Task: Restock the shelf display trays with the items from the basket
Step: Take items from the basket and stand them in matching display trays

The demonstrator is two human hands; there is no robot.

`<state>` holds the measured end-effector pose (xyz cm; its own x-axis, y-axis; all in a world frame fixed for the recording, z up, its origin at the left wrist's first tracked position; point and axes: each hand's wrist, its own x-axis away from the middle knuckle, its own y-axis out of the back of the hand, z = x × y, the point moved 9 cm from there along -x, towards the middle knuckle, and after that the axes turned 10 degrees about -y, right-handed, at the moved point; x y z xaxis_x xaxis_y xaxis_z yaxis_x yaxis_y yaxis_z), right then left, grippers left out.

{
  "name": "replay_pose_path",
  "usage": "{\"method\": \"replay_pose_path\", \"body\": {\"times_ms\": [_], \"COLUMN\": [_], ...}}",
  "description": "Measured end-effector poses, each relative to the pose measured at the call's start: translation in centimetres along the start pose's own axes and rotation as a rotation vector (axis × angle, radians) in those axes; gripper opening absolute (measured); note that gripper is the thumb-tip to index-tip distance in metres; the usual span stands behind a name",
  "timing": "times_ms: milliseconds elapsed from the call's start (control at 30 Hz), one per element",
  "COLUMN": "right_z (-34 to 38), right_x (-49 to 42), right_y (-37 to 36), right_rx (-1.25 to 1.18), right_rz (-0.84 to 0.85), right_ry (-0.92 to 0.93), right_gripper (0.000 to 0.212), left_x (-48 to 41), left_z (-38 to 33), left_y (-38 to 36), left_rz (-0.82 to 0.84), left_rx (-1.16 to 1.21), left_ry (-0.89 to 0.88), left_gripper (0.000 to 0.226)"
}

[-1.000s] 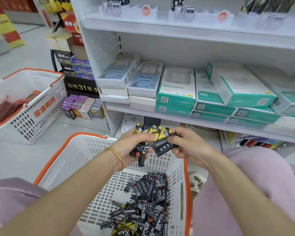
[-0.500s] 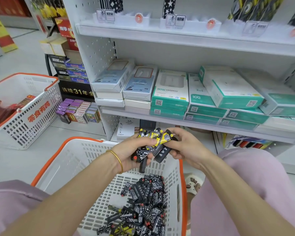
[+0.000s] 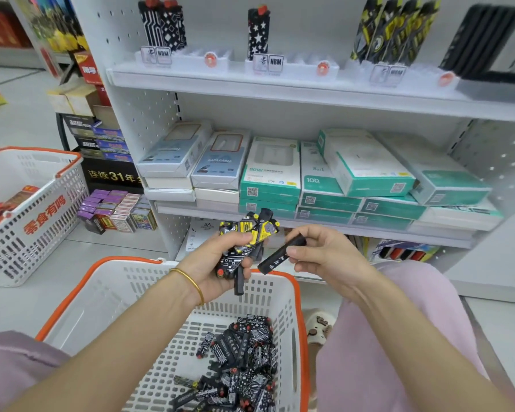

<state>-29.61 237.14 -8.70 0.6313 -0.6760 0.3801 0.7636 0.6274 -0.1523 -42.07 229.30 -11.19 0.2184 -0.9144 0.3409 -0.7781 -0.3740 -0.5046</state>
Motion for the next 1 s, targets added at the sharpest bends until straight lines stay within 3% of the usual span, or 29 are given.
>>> {"method": "replay_pose_path", "body": {"times_ms": [167,333,500,633,800,867,1000], "right_z": [4.2,10.5,16.0,19.9,23.1,23.5,23.5], "right_x": [3.5,7.3,10.6,13.1,14.0,14.2,14.5], "right_y": [1.8,4.2,7.8,11.0,14.7,15.6,16.4], "right_rx": [-0.165,-0.172,-0.107,-0.107,-0.001,0.071,0.208], "right_rz": [0.060,-0.026,-0.148,-0.252,-0.378,-0.382,-0.307], "right_ry": [0.102,0.284,0.440,0.522,0.556,0.552,0.573], "right_gripper": [0.018,0.020,0.014,0.016,0.019,0.021,0.023], "left_x": [0.3,1.2,1.8,1.8,0.9,0.6,0.2], "left_z": [-1.5,-3.6,-5.1,-5.3,-5.3,-5.0,-4.5], "left_y": [-3.7,-10.3,-16.6,-21.2,-25.1,-26.0,-27.0], "left_rz": [0.040,0.078,0.122,0.195,0.223,0.241,0.228], "left_rx": [0.050,0.054,0.050,0.054,0.068,0.068,0.061], "left_ry": [-0.043,-0.070,-0.104,-0.106,-0.133,-0.138,-0.138], "left_gripper": [0.058,0.027,0.022,0.044,0.029,0.022,0.033]}}
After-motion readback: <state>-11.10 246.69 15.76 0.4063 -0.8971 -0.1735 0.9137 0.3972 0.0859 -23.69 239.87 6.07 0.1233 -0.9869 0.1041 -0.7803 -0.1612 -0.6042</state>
